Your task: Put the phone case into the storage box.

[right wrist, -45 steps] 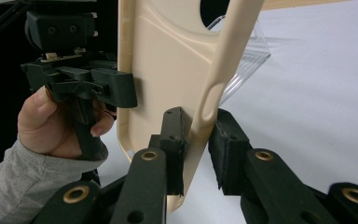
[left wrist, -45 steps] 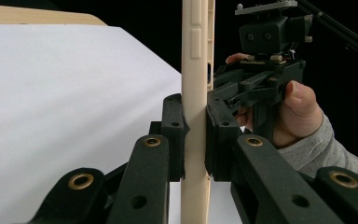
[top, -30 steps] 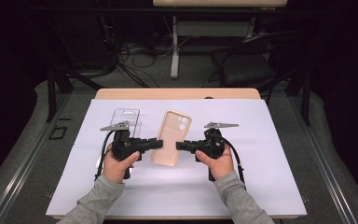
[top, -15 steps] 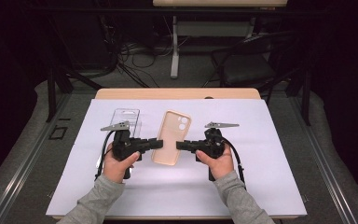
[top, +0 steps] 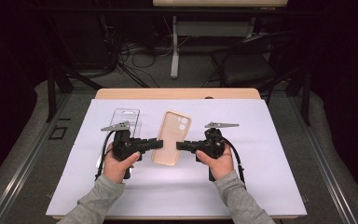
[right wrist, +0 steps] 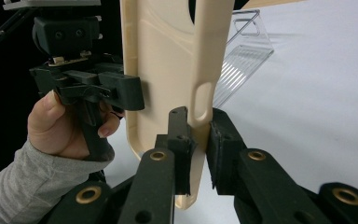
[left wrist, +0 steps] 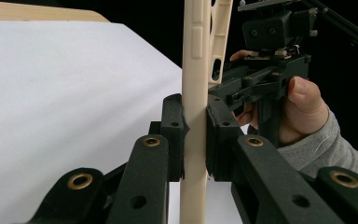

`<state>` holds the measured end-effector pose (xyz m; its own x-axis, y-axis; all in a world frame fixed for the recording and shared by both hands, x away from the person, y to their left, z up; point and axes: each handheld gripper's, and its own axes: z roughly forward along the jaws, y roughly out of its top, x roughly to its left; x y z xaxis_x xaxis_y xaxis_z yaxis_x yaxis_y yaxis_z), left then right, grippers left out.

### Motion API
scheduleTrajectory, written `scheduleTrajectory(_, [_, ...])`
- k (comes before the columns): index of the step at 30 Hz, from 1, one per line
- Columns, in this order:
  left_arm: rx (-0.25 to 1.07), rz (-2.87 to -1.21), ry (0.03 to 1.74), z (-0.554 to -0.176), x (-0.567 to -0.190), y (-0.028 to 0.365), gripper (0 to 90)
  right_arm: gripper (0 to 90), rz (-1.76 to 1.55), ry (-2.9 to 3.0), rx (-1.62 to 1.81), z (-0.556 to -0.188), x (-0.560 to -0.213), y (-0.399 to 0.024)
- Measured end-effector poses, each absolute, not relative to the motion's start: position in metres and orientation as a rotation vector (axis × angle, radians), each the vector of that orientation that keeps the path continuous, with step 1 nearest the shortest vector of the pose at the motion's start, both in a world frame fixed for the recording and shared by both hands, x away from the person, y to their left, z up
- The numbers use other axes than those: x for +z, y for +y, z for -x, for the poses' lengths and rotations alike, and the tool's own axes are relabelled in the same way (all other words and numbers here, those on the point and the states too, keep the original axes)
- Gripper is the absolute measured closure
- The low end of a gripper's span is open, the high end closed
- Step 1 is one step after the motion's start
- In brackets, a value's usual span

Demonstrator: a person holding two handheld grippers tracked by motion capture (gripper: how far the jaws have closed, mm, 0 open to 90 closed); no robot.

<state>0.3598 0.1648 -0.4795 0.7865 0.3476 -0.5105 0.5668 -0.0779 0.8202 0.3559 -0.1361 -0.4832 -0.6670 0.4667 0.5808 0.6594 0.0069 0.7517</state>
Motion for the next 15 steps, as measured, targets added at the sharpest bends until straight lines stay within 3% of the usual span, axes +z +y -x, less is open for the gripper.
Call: scheduleTrajectory(15, [-0.199,-1.684,0.729,-0.3596,-0.4796,0.1649,79.7,81.2,1.175,-2.094,-1.743,-0.356,-0.4828,-0.137])
